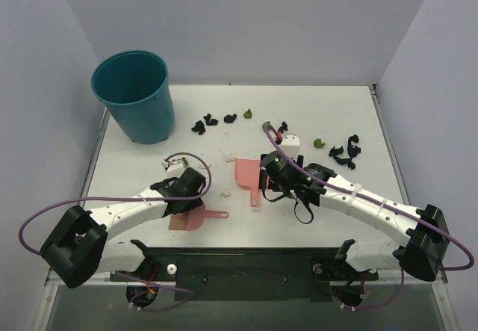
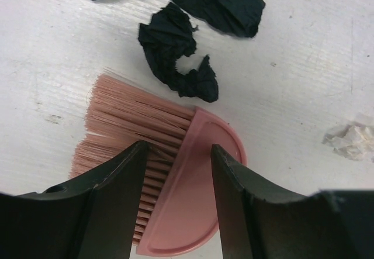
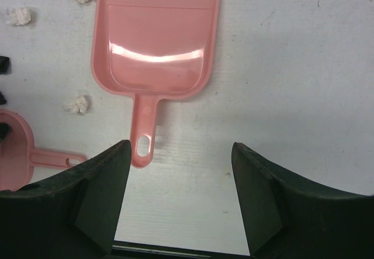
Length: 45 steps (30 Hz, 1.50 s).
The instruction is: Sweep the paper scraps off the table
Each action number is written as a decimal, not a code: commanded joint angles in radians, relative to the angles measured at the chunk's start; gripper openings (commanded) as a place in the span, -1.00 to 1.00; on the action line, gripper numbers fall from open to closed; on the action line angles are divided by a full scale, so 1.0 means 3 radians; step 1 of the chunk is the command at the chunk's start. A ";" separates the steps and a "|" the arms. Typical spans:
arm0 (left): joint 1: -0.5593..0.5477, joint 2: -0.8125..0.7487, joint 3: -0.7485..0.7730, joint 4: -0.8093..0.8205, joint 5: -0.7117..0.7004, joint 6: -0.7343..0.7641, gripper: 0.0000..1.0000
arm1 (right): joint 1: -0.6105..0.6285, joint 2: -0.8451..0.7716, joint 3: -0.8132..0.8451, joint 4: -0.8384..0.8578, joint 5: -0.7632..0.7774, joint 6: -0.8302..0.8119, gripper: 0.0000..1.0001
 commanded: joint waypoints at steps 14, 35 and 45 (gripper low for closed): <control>-0.0059 0.0055 0.0356 0.0158 0.0488 0.0678 0.28 | -0.0044 -0.0100 -0.0022 -0.0012 0.0085 -0.0125 0.29; -0.0744 -0.0037 0.1087 -0.1718 -0.0151 -0.2244 0.45 | -0.0060 -0.0243 -0.0206 0.0151 0.0013 -0.0391 0.29; -0.1005 0.0366 0.0867 -0.1284 0.0039 -0.3407 0.18 | -0.0126 -0.0509 -0.0242 -0.0022 0.0044 -0.0412 0.29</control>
